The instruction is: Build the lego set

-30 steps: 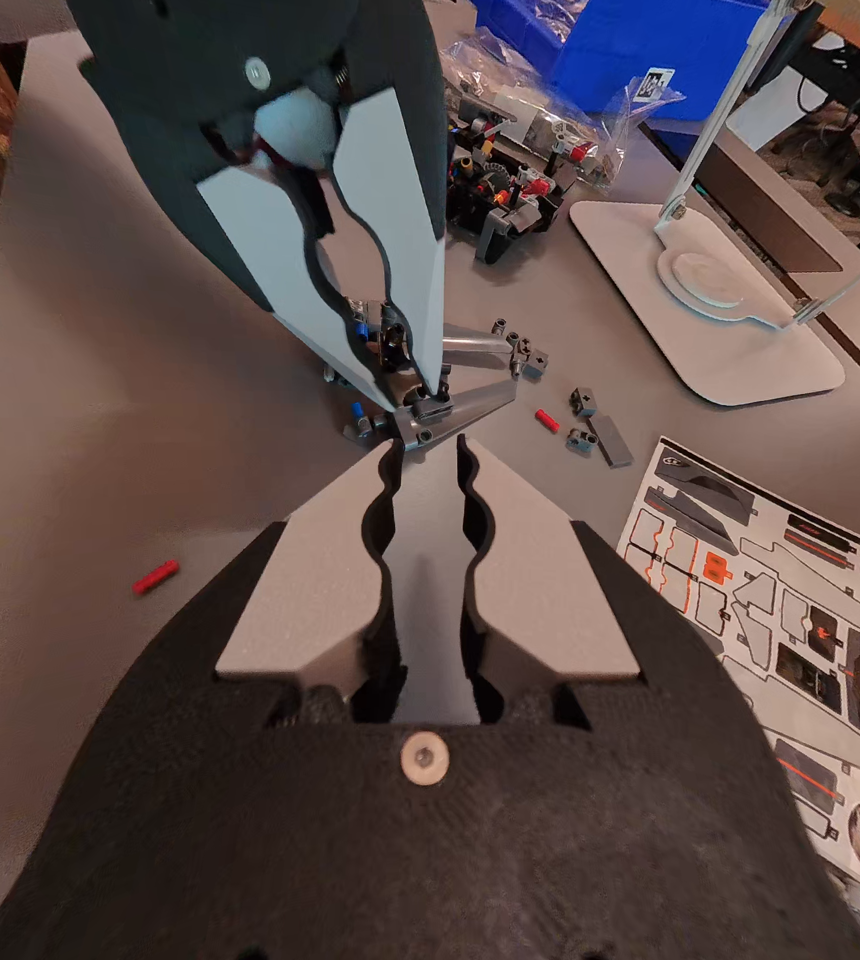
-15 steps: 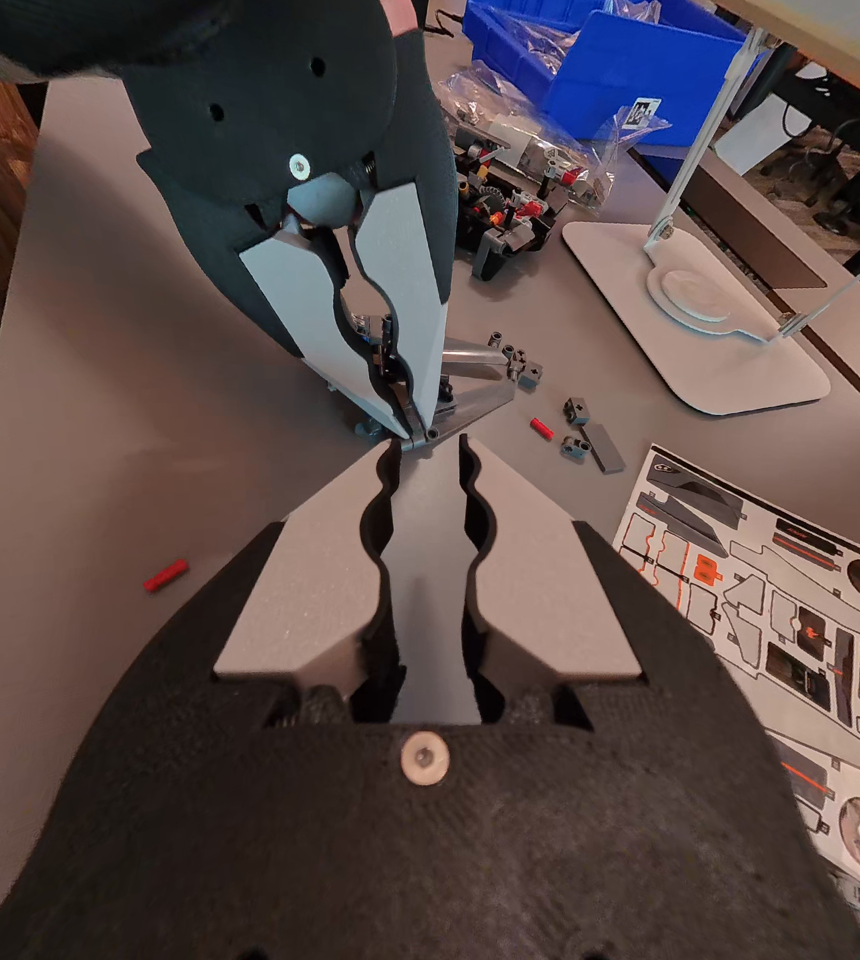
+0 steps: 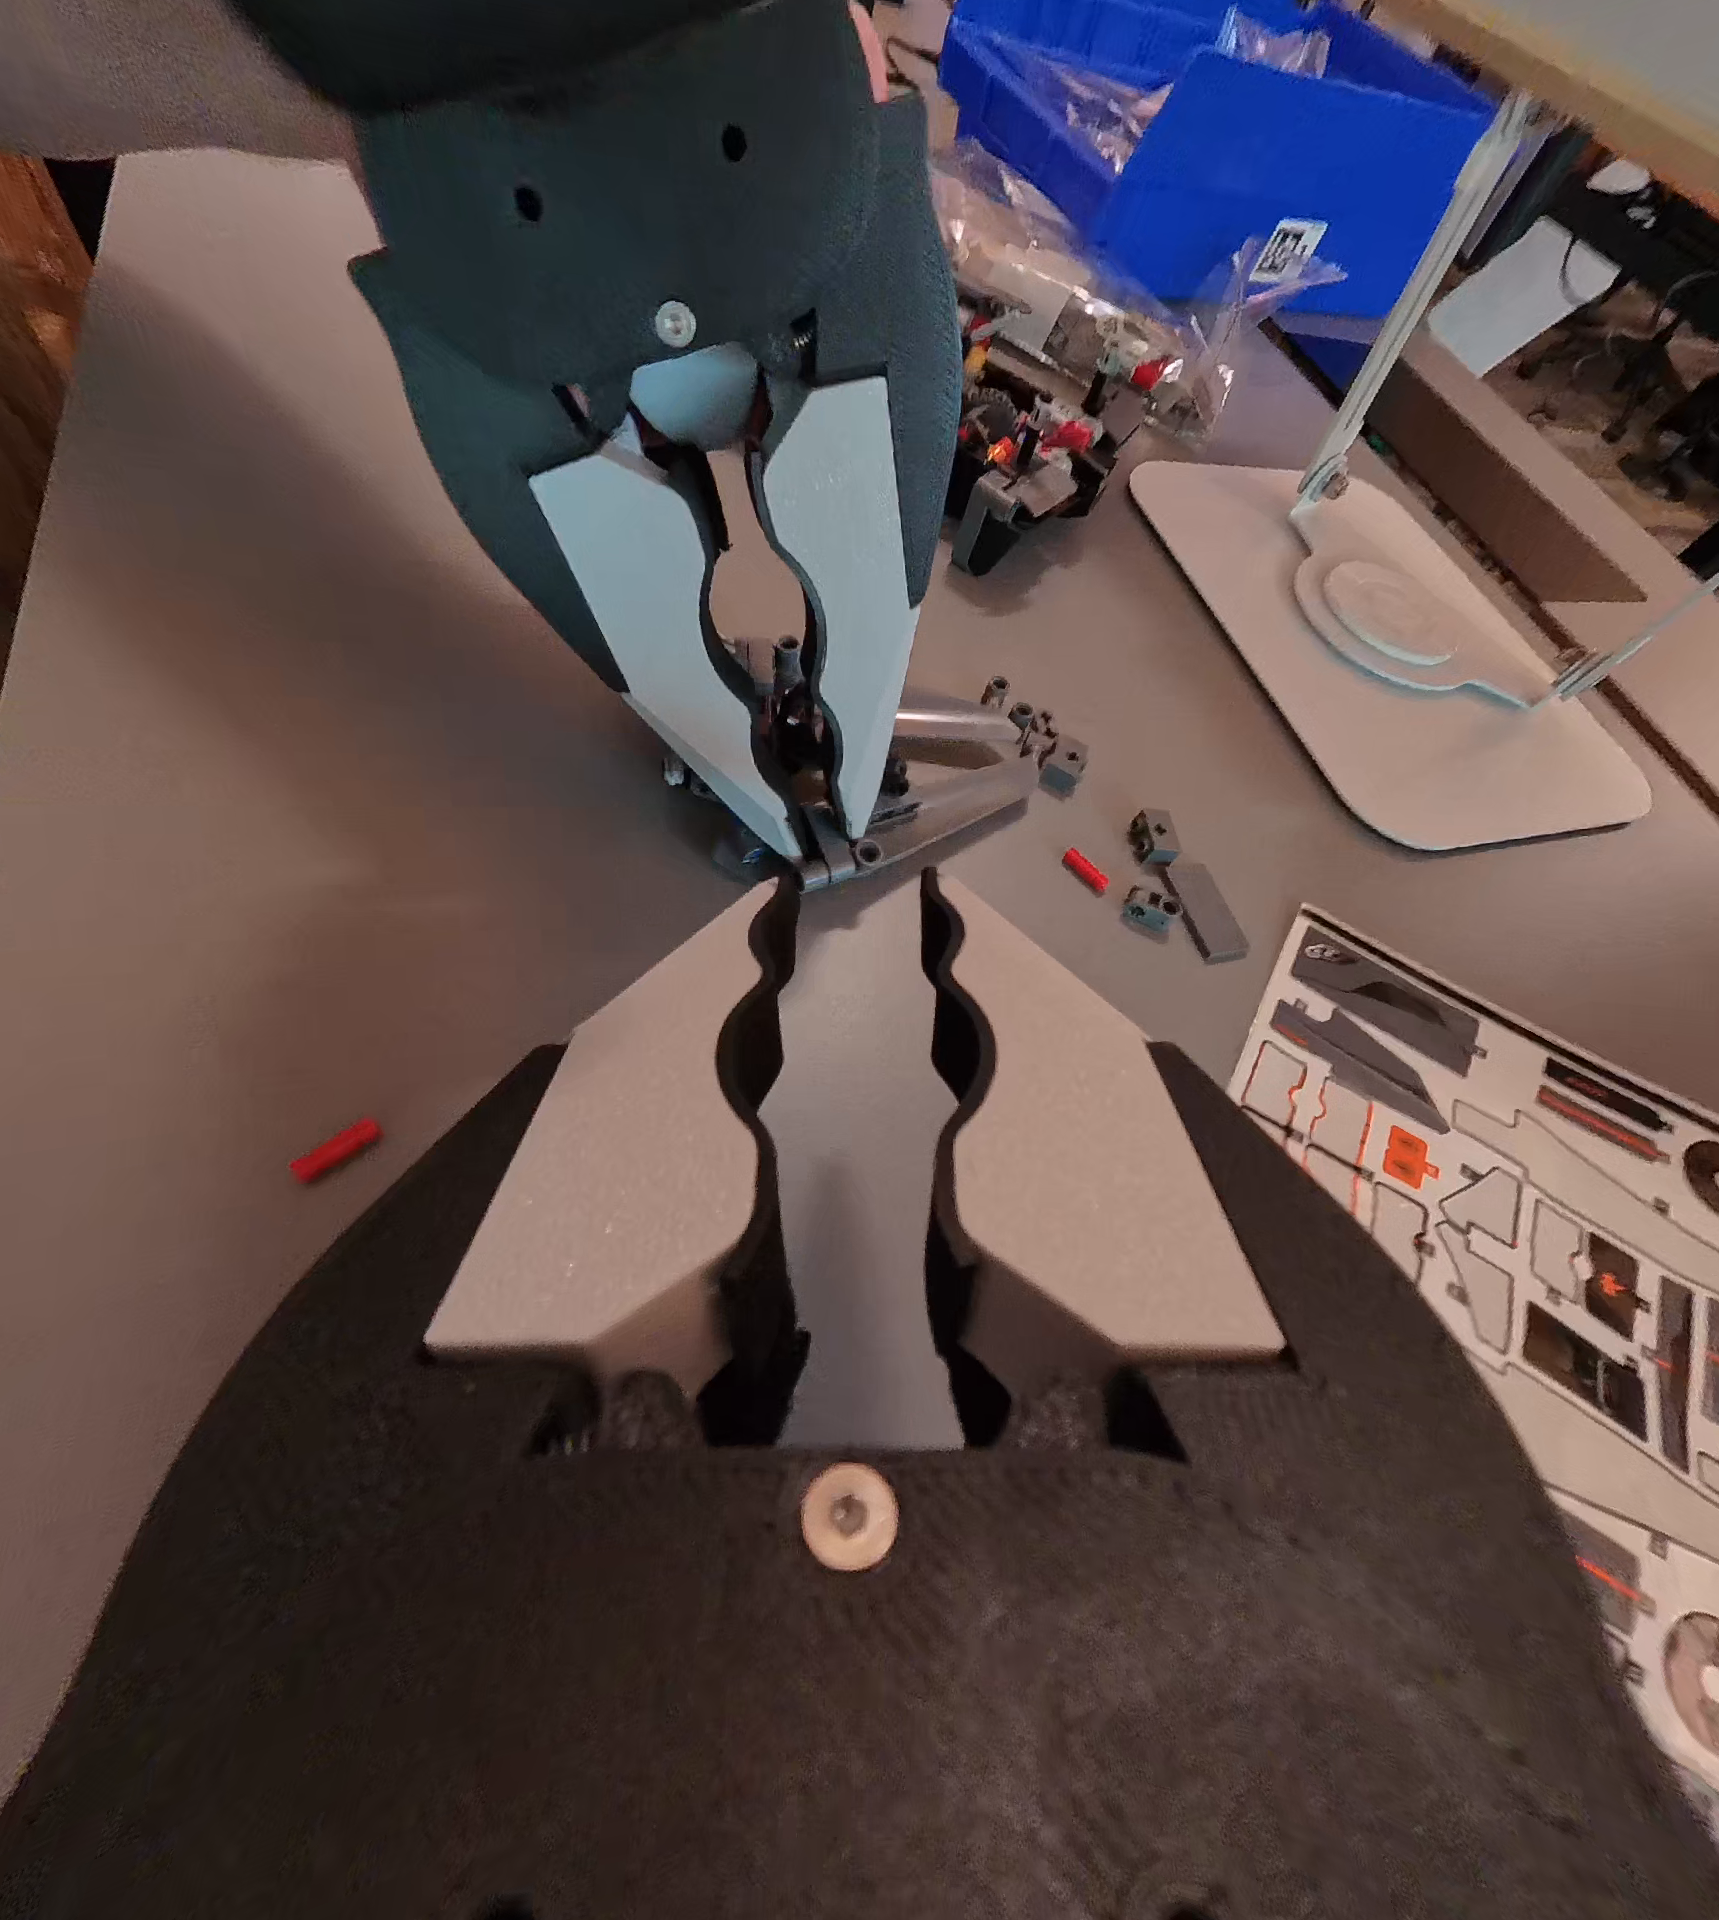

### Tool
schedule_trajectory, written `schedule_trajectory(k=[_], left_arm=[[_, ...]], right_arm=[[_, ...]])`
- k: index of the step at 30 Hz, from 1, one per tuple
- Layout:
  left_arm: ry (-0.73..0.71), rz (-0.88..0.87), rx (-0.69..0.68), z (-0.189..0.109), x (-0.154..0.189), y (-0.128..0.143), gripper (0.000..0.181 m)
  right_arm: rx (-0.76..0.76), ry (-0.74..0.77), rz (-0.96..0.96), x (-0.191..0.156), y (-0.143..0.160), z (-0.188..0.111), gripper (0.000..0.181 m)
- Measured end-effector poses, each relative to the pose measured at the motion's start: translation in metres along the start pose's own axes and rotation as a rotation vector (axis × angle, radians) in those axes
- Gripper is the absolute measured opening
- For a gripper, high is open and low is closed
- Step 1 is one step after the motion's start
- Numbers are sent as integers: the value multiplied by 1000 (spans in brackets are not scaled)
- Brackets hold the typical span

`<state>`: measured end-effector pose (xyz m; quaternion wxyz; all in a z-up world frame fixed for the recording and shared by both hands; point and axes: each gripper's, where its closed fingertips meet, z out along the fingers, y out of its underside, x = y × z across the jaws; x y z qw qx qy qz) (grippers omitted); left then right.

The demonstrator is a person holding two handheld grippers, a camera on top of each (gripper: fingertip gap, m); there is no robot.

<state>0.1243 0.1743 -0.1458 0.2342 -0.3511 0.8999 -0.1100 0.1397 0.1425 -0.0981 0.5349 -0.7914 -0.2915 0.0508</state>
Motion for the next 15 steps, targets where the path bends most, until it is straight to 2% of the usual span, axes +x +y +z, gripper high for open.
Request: schedule_trajectory(k=[4,9,11,15], left_arm=[[97,-88,158,-25,-5,-15,5],[298,-158,284,-51,-5,-26,5],[376,-151,314,-58,0,-29,5],[458,-164,359,-66,2,-38,5]], right_arm=[[73,47,-132,-7,-21,-7,36],[68,189,-420,-17,-39,-4,36],[27,237,-494,-17,-37,0,36],[23,242,-530,-21,-38,5,29]])
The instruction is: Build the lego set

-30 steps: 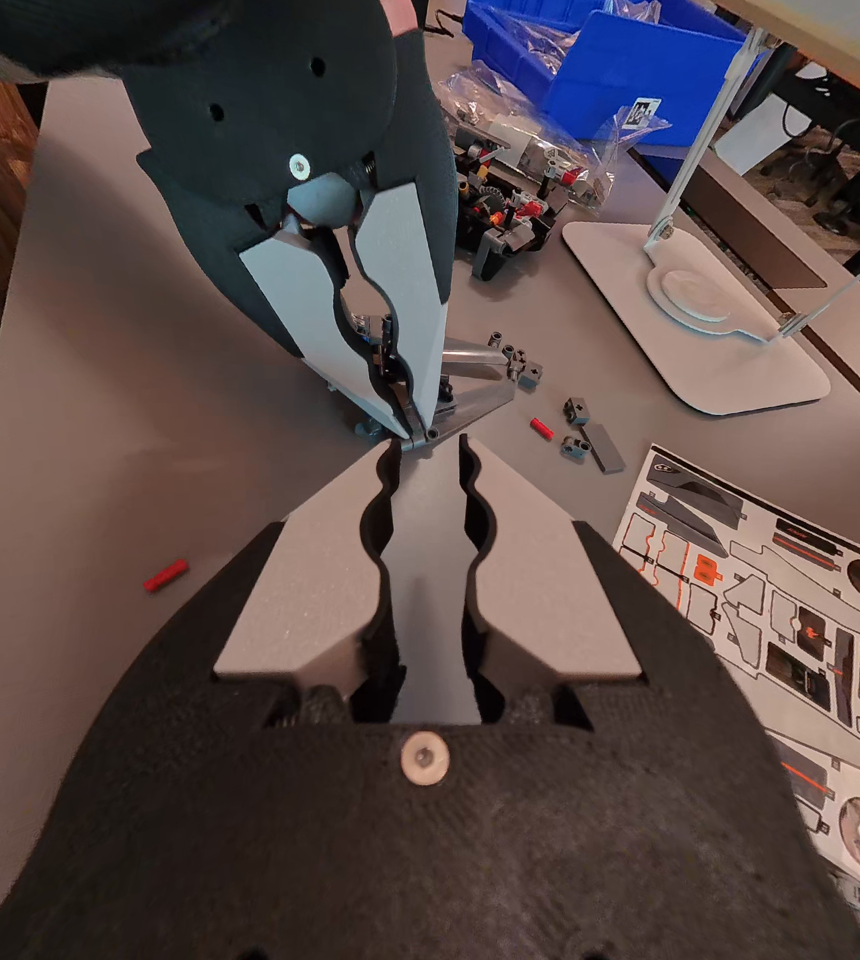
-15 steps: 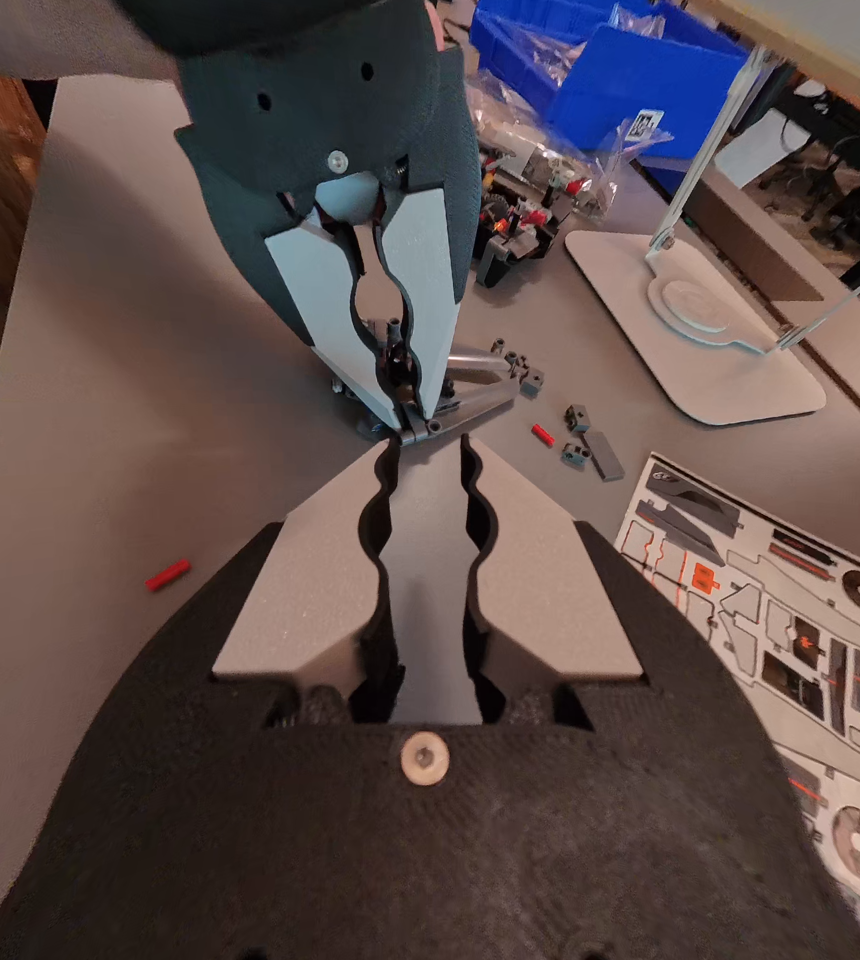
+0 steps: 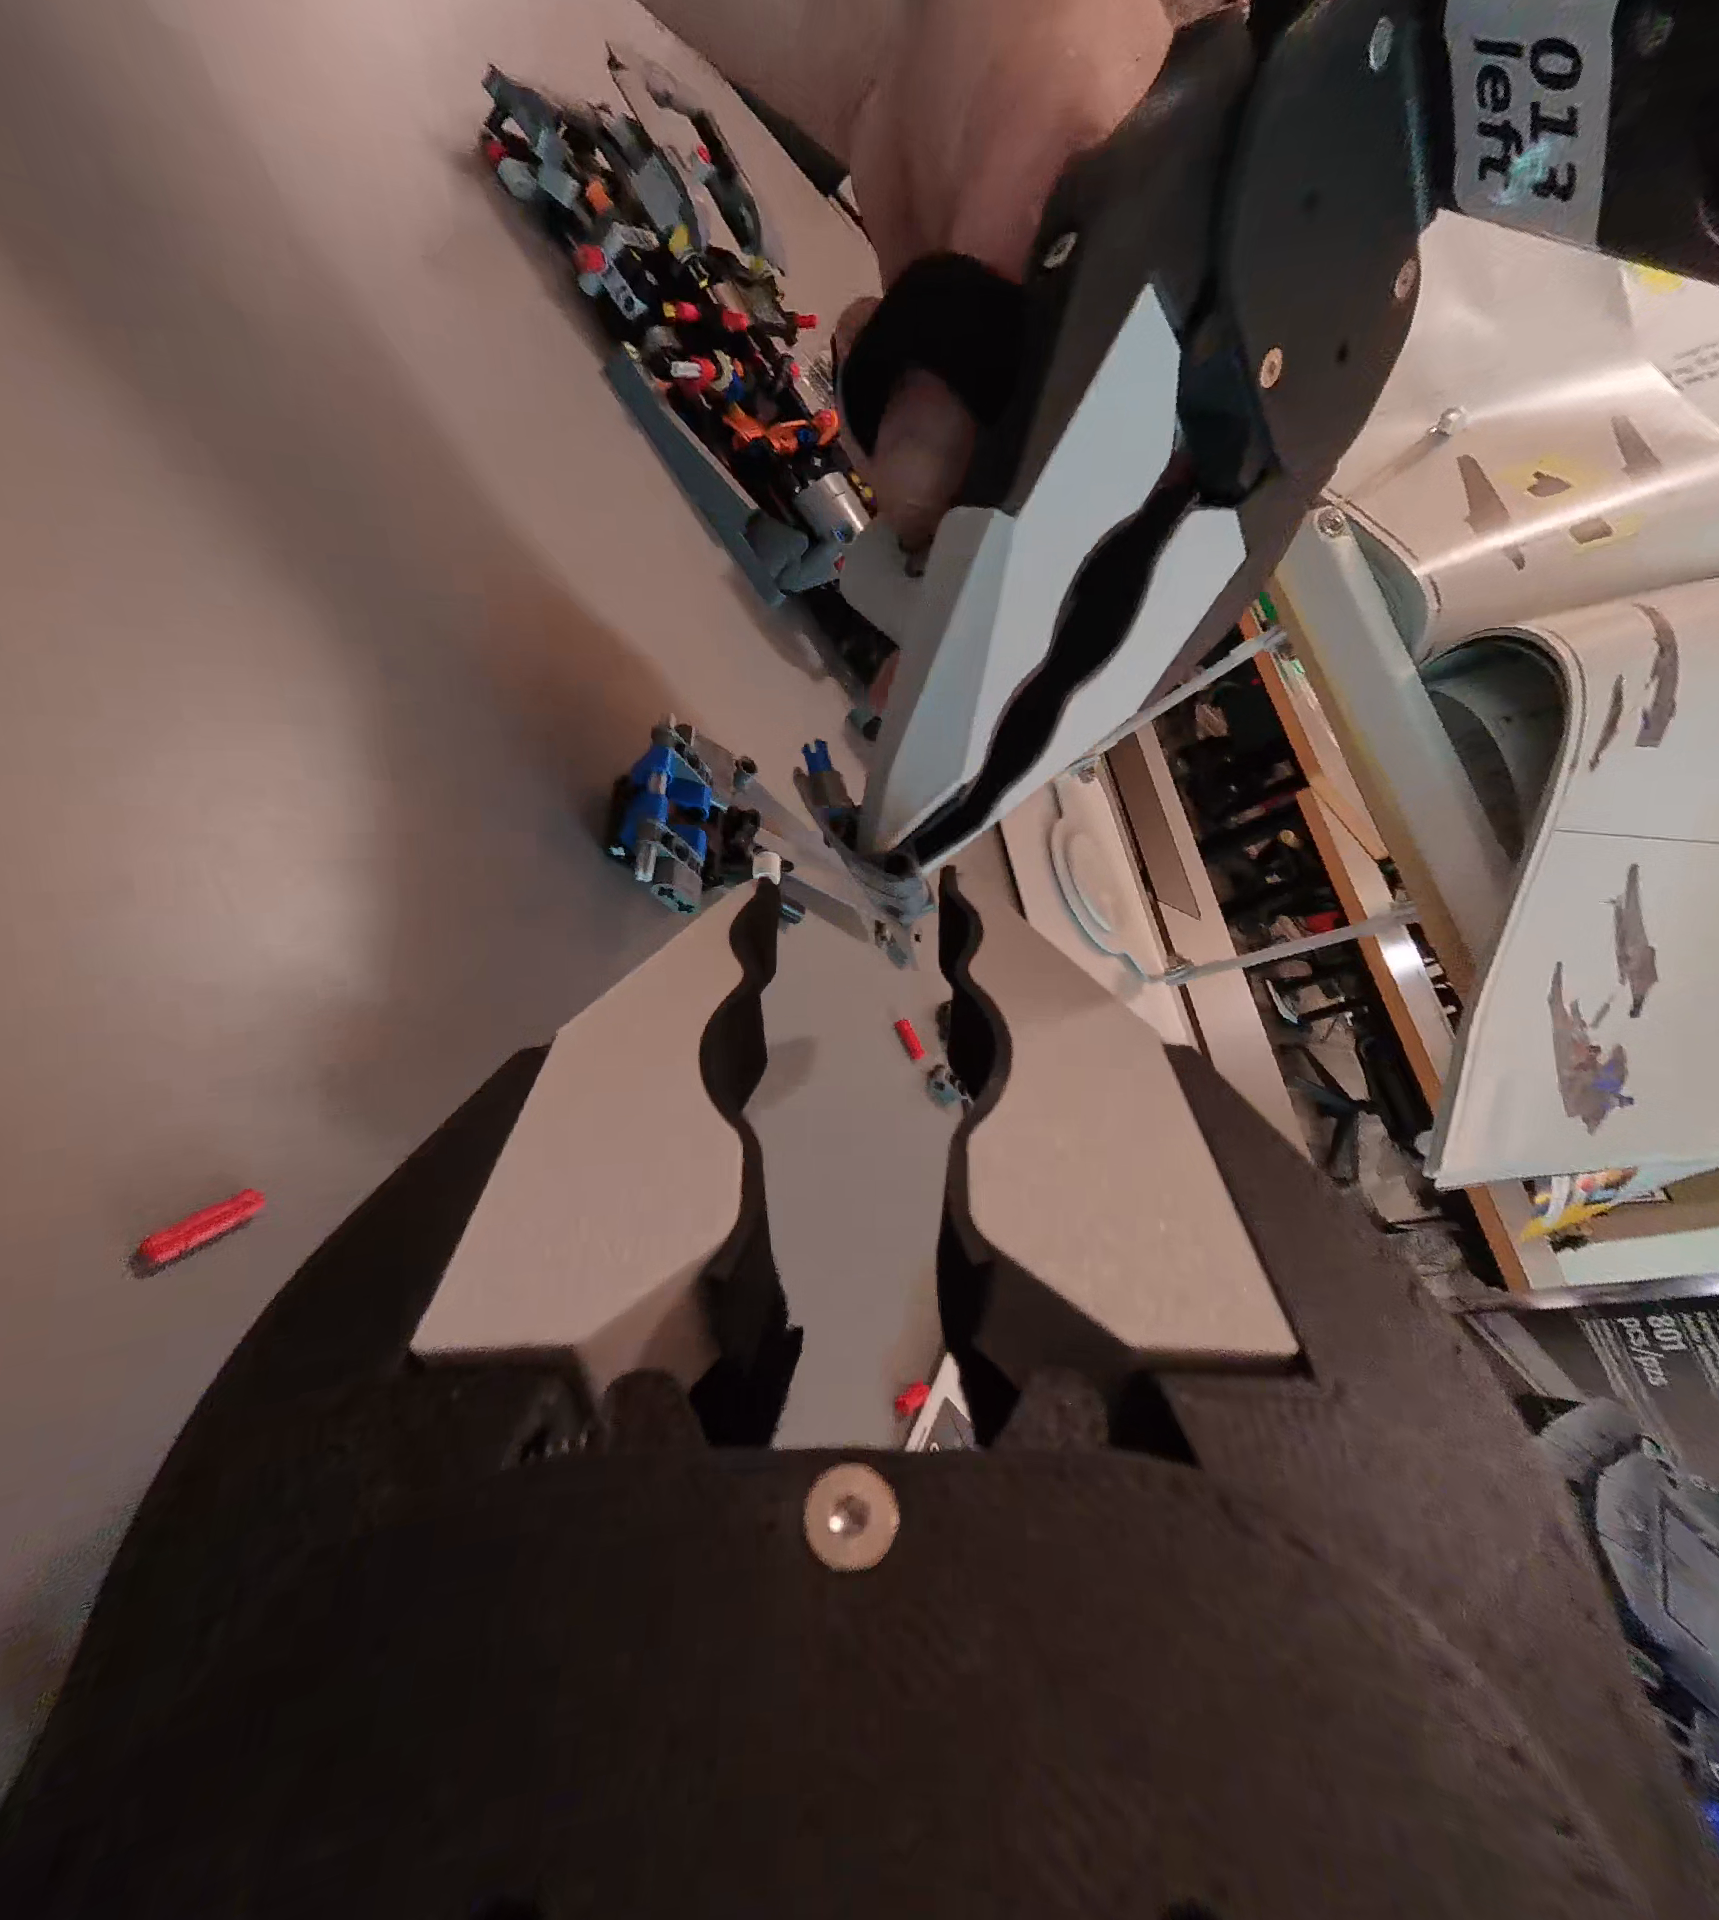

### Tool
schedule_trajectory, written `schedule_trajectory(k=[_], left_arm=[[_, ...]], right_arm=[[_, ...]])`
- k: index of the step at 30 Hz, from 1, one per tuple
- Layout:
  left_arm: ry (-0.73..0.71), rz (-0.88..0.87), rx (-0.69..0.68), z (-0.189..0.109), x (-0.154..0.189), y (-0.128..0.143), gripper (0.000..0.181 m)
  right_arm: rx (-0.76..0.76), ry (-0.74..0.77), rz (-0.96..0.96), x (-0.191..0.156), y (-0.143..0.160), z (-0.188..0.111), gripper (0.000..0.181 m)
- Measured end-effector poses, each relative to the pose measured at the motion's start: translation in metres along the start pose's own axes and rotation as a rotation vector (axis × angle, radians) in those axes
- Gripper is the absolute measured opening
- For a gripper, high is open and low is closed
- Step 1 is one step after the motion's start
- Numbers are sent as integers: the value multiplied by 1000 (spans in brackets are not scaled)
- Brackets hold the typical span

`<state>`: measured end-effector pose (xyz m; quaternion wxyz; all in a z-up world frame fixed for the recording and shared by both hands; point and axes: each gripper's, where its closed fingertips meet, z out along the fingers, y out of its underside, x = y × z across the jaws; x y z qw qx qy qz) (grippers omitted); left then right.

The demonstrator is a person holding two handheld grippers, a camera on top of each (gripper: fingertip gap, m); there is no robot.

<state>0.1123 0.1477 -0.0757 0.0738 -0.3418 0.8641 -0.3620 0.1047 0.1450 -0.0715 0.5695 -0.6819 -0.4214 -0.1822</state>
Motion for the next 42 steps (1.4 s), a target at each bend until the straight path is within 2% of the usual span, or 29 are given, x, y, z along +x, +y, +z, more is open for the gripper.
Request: schedule_trajectory(k=[5,13,17,25,28,32,37,42], left_arm=[[76,31,43,2,14,-12,5],[109,44,80,0,18,-22,5],[56,35,103,-1,13,-28,6],[-107,8,239,-8,-3,-48,8],[-191,-28,317,-19,-15,-57,18],[-289,-20,376,-31,-22,-60,21],[-440,177,347,-44,-11,-60,23],[-726,596,73,-29,-4,-50,25]], right_arm=[[5,24,30,6,0,-1,23],[36,26,63,10,-5,-9,16],[31,45,102,16,-3,-11,14],[15,157,164,38,3,-17,13],[16,203,181,46,5,-21,11],[15,226,209,52,8,-25,12],[11,204,252,53,13,-25,11],[10,165,268,48,14,-21,10]])
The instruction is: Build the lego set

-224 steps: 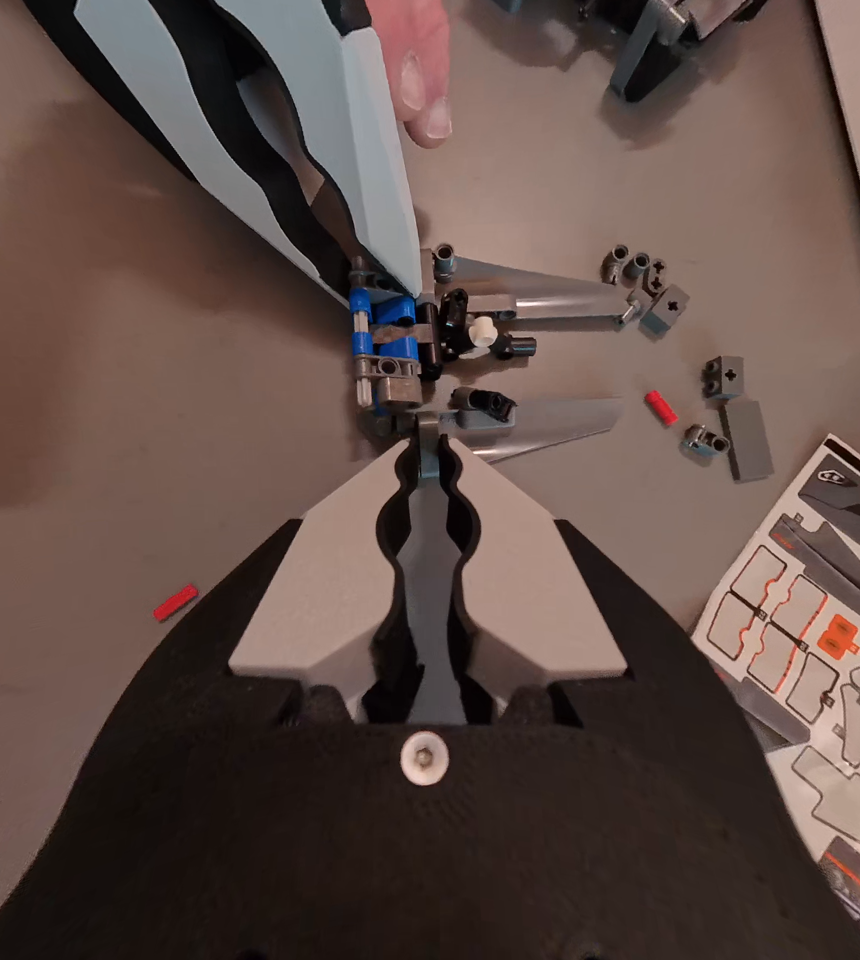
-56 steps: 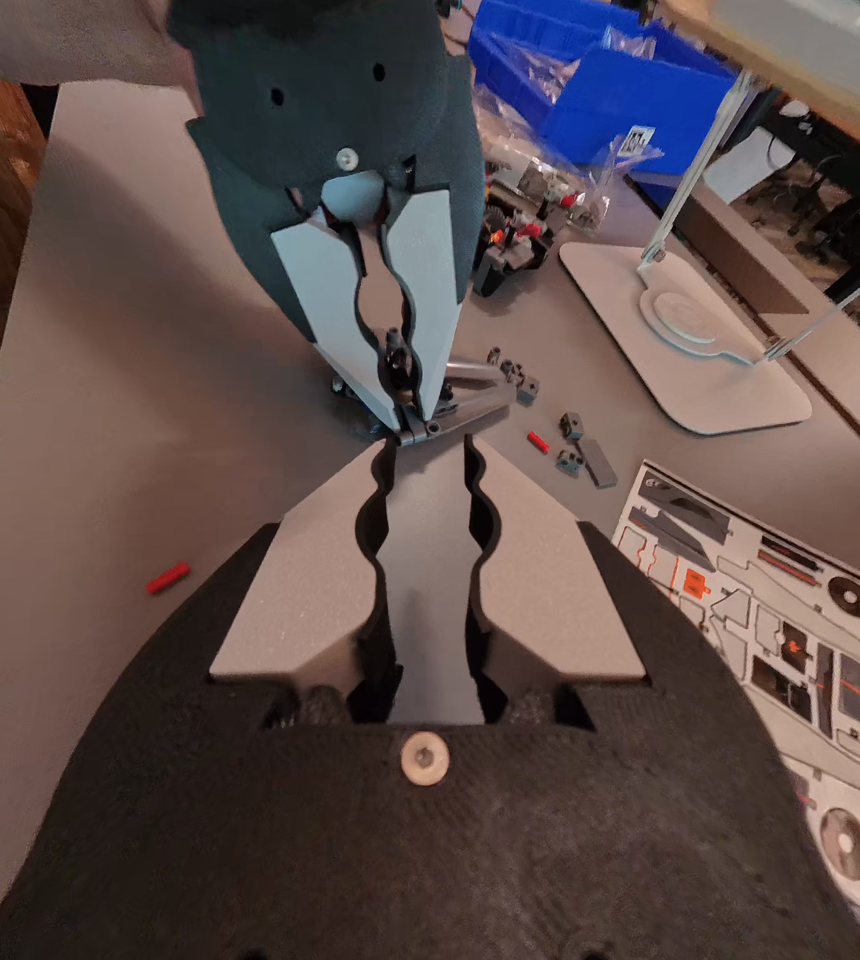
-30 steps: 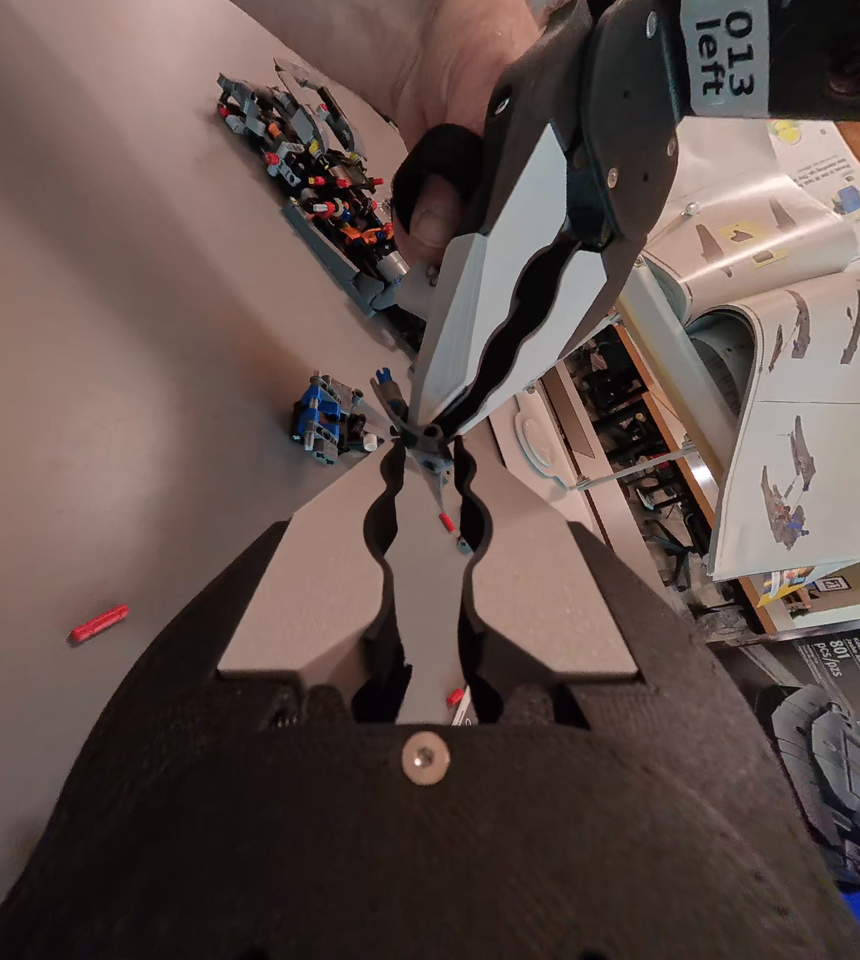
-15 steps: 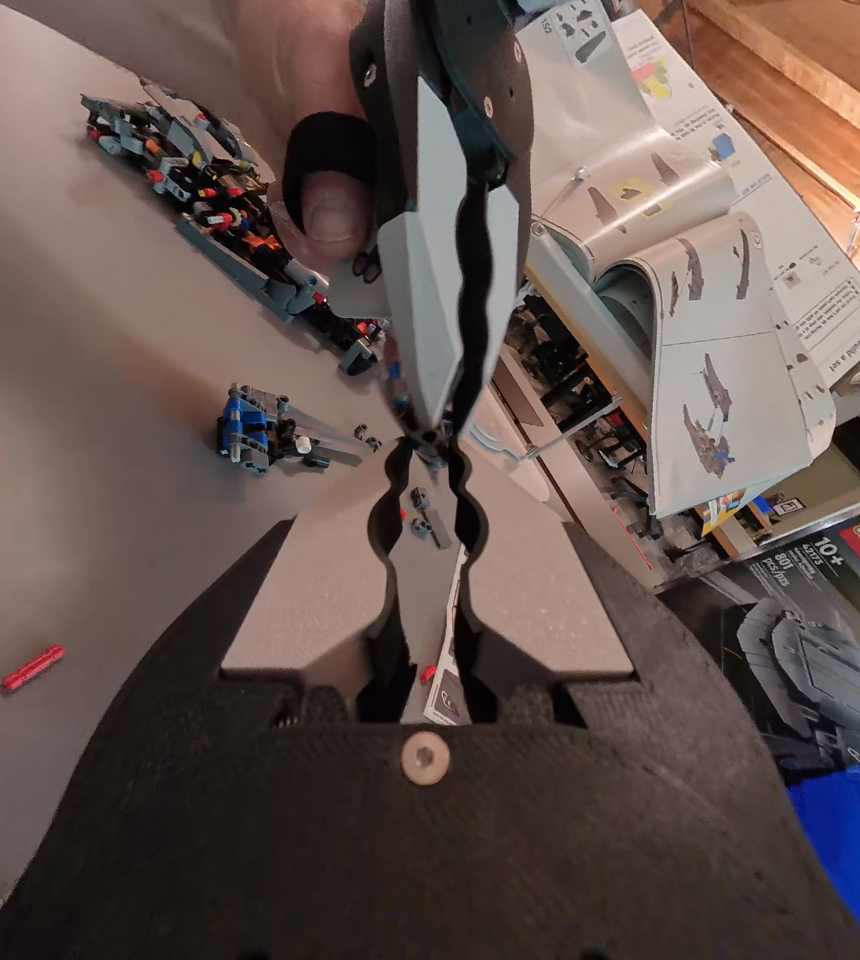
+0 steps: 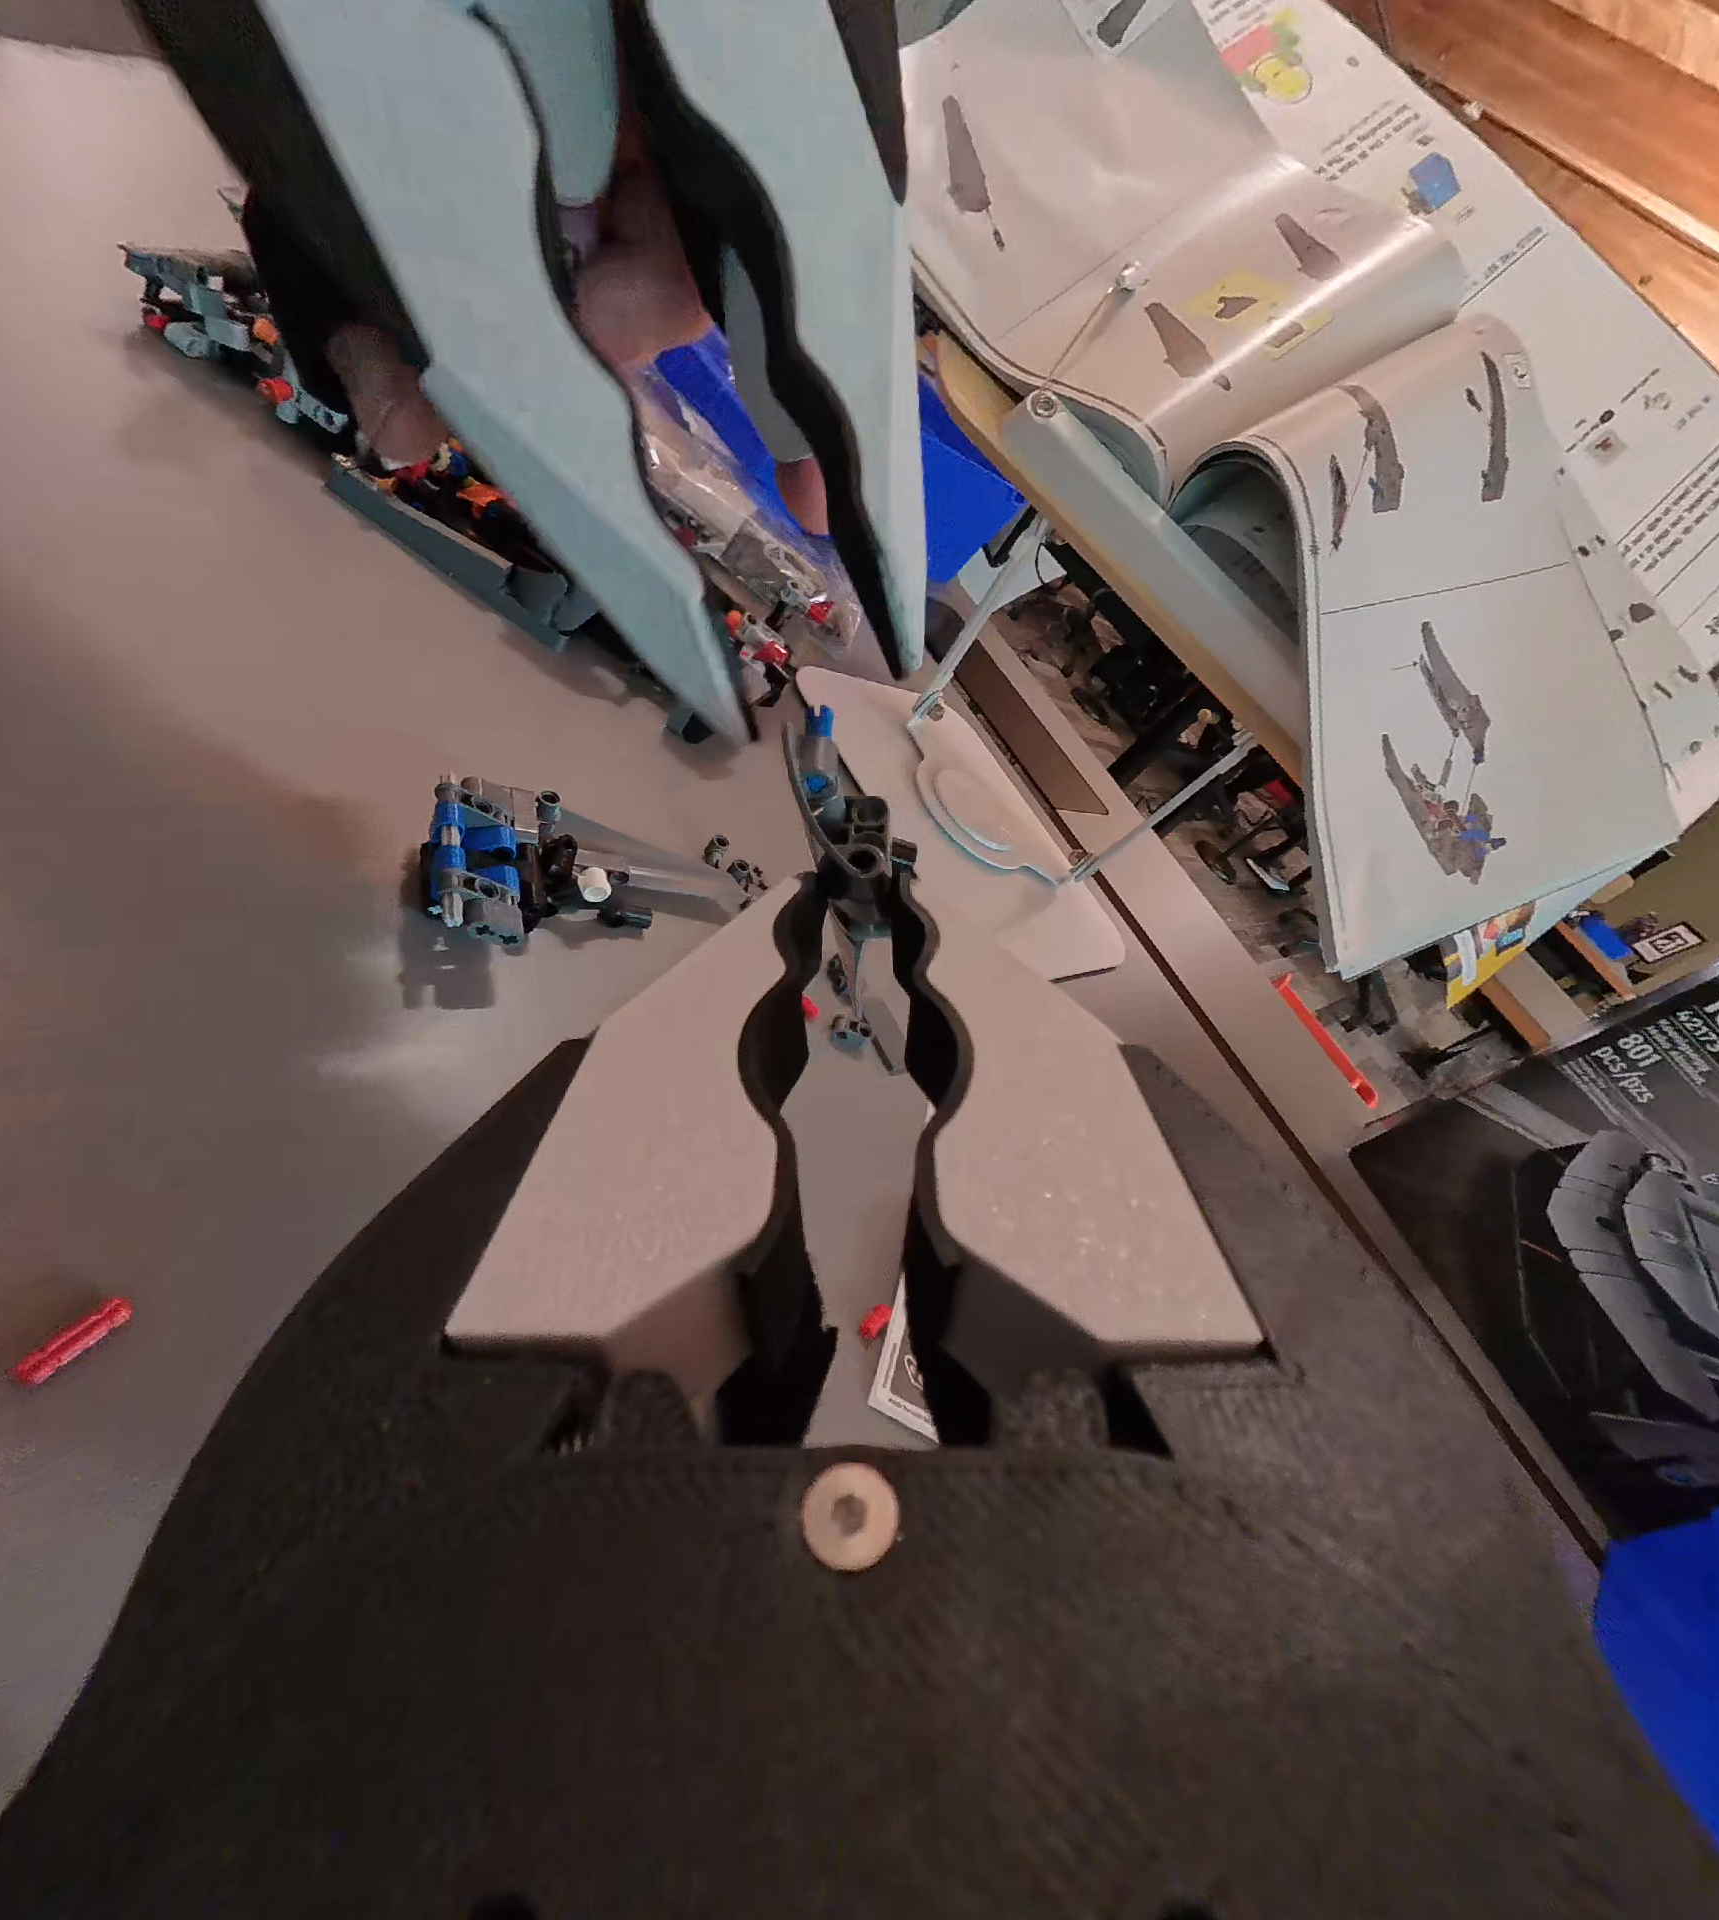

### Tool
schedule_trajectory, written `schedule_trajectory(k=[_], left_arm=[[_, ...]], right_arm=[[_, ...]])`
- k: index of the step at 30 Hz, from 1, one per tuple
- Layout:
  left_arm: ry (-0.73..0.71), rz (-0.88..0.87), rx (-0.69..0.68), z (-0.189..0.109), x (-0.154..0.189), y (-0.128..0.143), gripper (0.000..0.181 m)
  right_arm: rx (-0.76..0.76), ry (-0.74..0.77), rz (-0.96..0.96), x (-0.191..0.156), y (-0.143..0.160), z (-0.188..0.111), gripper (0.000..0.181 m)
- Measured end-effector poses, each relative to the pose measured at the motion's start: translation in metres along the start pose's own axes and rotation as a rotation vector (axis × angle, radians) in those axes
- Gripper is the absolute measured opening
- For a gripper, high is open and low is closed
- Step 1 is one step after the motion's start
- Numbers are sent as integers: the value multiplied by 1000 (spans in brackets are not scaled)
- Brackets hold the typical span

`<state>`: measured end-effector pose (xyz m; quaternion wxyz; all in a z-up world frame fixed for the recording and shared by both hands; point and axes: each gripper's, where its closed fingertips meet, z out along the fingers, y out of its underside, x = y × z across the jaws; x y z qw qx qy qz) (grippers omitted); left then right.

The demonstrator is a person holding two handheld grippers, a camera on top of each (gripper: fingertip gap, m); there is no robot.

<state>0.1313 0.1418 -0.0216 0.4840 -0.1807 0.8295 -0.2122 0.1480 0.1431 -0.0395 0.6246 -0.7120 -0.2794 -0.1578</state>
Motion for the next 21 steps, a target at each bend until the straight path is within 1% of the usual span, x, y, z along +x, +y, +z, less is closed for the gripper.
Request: schedule_trajectory(k=[2,3,4,5,10,14,18,19,21], left_arm=[[-14,108,-60,6,9,2,21],[-34,145,-64,8,10,1,17],[-47,163,-60,9,11,-1,10],[-30,166,-66,11,14,0,6],[-20,190,-56,8,15,-2,4],[6,210,-37,5,18,-5,4],[51,272,-42,5,25,-6,4],[62,274,-43,5,26,-6,3],[84,282,-41,4,28,-7,3]], right_arm=[[-3,-9,-13,-3,0,1,10],[-3,-16,-19,-5,-1,2,11],[-6,-22,-24,-7,-1,2,11],[-11,-25,-30,-8,0,3,11],[16,-24,-29,-8,-3,2,12],[30,-20,-61,-10,-6,2,21],[39,-32,-119,-17,-9,2,20],[34,-36,-128,-18,-8,2,16],[37,-43,-148,-20,-9,2,13]])
